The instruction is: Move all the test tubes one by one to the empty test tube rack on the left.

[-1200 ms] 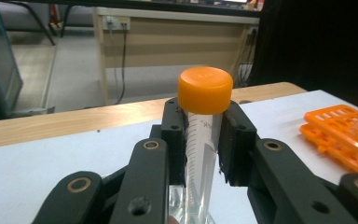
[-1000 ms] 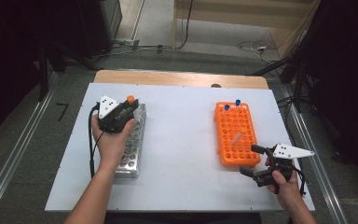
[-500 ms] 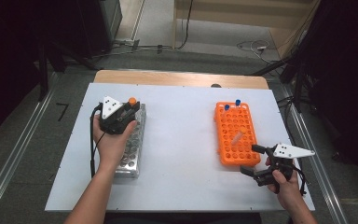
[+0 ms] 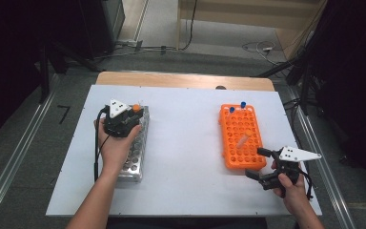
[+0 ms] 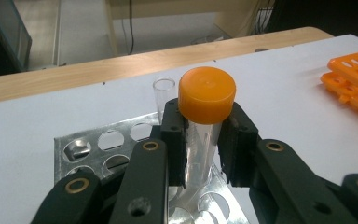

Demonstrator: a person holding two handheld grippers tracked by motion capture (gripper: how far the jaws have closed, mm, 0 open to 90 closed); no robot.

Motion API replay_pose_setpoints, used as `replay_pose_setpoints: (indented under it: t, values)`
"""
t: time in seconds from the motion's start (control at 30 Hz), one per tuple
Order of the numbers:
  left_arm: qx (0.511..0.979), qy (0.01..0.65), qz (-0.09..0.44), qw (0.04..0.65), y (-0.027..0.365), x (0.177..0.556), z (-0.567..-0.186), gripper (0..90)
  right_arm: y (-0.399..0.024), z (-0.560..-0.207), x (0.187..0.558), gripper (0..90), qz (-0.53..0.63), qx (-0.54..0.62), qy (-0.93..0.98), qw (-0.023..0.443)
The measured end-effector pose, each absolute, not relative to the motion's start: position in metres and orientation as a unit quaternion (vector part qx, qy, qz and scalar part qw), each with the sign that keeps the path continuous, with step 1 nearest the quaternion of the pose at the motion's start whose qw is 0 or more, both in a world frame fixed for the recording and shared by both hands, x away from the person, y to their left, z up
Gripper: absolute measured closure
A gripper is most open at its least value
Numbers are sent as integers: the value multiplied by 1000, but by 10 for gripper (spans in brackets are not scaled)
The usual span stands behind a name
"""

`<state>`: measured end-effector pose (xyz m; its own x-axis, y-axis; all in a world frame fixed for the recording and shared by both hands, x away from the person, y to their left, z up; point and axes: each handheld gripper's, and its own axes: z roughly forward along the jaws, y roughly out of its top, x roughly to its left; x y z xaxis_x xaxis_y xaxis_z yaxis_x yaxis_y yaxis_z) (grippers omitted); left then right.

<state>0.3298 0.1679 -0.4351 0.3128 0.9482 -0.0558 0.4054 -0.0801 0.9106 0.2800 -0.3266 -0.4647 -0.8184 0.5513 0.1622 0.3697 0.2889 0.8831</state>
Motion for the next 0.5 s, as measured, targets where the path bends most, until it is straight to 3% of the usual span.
replay_pose_setpoints:
  t: [0.13, 0.5]
  values:
    - [675, 511, 291, 446, 167, 331, -435, 732, -328, -465, 281, 0, 521, 292, 797, 88]
    - [676, 518, 281, 443, 167, 330, -433, 619, -328, -464, 282, 0, 520, 296, 796, 91]
